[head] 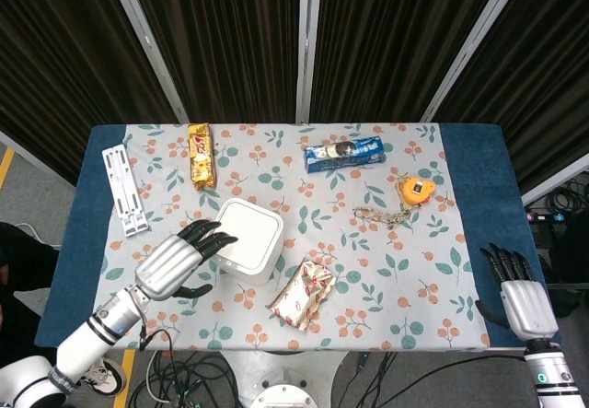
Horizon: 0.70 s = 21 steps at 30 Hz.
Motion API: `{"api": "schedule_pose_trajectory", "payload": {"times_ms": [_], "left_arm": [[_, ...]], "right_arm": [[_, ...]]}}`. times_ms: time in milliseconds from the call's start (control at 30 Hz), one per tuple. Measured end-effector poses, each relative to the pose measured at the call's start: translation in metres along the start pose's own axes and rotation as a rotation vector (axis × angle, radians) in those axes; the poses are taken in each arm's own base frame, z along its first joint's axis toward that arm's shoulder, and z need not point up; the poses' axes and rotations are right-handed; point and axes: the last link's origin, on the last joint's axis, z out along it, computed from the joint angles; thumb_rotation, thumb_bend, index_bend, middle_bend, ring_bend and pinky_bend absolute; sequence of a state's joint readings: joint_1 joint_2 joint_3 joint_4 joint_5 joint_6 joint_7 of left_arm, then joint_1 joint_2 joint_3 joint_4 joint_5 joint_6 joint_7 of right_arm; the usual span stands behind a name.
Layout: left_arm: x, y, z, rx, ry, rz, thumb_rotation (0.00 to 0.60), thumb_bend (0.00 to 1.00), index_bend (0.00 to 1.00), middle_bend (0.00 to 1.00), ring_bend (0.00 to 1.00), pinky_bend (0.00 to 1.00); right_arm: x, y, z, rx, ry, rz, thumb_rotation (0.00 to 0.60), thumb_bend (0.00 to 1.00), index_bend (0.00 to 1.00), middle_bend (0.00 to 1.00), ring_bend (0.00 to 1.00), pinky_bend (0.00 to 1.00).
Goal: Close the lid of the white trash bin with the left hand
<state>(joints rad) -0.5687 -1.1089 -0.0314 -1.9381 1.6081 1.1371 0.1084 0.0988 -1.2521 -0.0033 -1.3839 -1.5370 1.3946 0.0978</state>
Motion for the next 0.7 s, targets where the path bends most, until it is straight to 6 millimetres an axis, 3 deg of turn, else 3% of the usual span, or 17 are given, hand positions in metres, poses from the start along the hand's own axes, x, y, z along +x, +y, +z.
{"api": "schedule_pose_trajectory", "payload": {"times_ms": [167, 300, 700], "left_arm": [[0.018, -0.006, -0.007, 0.033, 0.101, 0.011, 0.600, 0.21, 0.14, 0.19, 0.07, 0.13], [0.025, -0.021, -0.028, 0.143, 0.183, 0.042, 0.600, 0.21, 0.14, 0.19, 0.07, 0.13], [-0.017, -0.065, -0.126, 0.500, 0.226, 0.195, 0.600, 0.21, 0.14, 0.15, 0.05, 0.10]], "right_arm": [[0.002, -0.001, 0.000, 0.002, 0.007, 0.005, 0.600, 0.18, 0.00, 0.00, 0.00, 0.00], [0.006, -0.003, 0.000, 0.005, 0.031, 0.012, 0.600, 0.18, 0.00, 0.00, 0.00, 0.00], [0.007, -0.008, 0.002, 0.013, 0.046, 0.013, 0.600, 0.18, 0.00, 0.00, 0.00, 0.00]]}}
